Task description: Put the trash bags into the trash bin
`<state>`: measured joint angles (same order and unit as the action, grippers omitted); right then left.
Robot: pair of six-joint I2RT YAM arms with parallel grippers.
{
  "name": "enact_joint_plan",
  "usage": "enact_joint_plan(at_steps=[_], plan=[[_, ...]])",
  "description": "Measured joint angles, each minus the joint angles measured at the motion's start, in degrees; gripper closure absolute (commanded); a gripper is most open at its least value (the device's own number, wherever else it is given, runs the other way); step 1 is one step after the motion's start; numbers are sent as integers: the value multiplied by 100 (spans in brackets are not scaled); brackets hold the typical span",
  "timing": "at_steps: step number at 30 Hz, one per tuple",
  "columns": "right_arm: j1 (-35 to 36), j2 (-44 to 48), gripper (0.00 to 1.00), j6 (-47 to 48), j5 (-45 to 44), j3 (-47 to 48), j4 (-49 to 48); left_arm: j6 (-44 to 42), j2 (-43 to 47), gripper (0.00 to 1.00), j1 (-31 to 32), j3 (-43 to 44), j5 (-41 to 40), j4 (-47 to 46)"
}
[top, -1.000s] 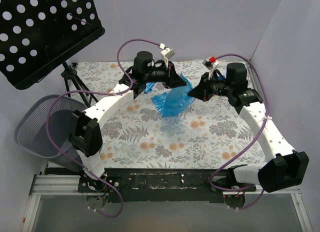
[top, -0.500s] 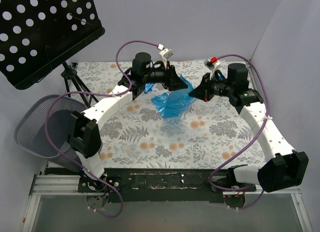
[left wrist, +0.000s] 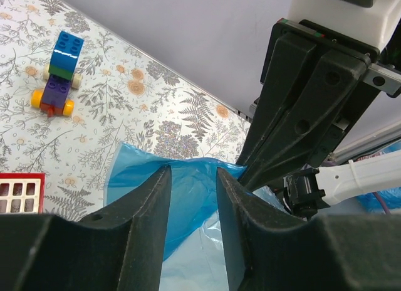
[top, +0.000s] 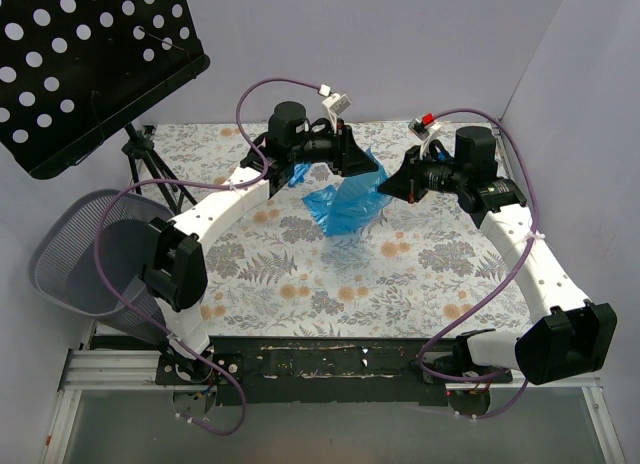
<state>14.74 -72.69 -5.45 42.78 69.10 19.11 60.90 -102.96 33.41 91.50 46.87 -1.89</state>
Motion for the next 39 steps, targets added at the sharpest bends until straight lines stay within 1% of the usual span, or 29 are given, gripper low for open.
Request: enact_joint_plan(at_steps=[3,8,18,19,21,23,24,25,26,35,36,38,39], plan=[[0,0,99,-37,0,0,-2,-26,-48,64,22,39,-20,15],[0,-4,99,-61,0,0,-7,-111,-87,64,81,140,-59,61],[0,-9,99,-66,-63,0,-35,-511,-87,69,258,358,-170,372],[0,-11,99,-66,-66,0,-46,-549,-87,71,273,358,-179,409],[0,-11,99,-68,-70,0,-57,-592,-87,79,284,358,-186,463],[0,-11,99,-68,-72,0,-76,-627,-87,86,284,358,-190,498],[0,-11,99,-68,-76,0,-85,-649,-87,90,284,358,-195,503],[0,-11,99,-68,-85,0,-94,-673,-87,97,284,358,-197,514],[0,-11,99,-68,-85,0,-94,-680,-87,100,284,358,-201,518],[0,-11,99,-48,-87,0,-92,-804,-87,100,284,358,-302,538],[0,-11,99,-37,-85,0,-92,-866,-90,95,284,358,-319,546],[0,-11,99,-4,-57,0,-92,-1069,-87,65,284,358,-343,625],[0,-11,99,28,-15,0,-92,-1231,-87,54,284,358,-365,682]])
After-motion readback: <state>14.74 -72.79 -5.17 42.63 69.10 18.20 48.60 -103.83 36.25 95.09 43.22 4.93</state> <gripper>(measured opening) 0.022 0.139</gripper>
